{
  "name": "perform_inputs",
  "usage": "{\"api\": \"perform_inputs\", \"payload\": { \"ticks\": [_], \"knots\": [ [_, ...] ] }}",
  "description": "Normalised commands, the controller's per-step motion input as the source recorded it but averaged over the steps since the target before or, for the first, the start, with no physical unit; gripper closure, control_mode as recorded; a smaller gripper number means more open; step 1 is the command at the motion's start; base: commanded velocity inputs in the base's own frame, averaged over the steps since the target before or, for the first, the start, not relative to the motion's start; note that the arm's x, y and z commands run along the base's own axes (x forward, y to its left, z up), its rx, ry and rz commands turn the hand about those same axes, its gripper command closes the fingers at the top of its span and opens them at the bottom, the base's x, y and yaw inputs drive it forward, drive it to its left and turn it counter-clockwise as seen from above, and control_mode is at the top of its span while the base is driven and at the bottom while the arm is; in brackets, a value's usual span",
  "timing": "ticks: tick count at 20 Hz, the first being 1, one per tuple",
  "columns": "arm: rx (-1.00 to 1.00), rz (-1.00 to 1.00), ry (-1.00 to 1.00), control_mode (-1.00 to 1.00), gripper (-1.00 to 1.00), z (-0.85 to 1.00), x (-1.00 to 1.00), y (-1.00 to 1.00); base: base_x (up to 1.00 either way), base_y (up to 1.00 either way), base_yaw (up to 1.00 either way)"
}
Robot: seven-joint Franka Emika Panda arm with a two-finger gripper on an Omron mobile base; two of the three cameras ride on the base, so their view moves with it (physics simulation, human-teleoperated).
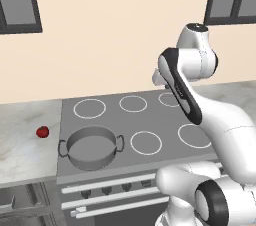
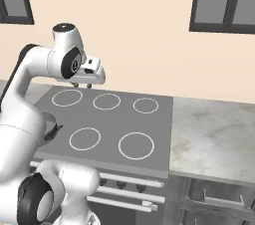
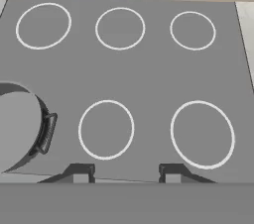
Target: Turn on the burner for the pot on the stove. Wait thirty seconds for the pot to heat up. Then add the tomato to the pot.
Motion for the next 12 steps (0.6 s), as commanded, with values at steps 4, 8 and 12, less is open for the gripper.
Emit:
{"api": "perform_inputs", "payload": {
  "ticks": [4, 8, 12],
  "knots": [
    [-0.05, 0.01, -0.01, -1.0, -1.0, -0.01, -0.11, 0.09, 0.0, 0.0, 0.0],
    [-0.15, 0.09, 0.0, -1.0, -1.0, -0.15, -0.49, 0.32, 0.0, 0.0, 0.0],
    [-0.16, 0.15, -0.04, -1.0, -1.0, -0.21, -0.71, 0.56, 0.0, 0.0, 0.0]
  ]
}}
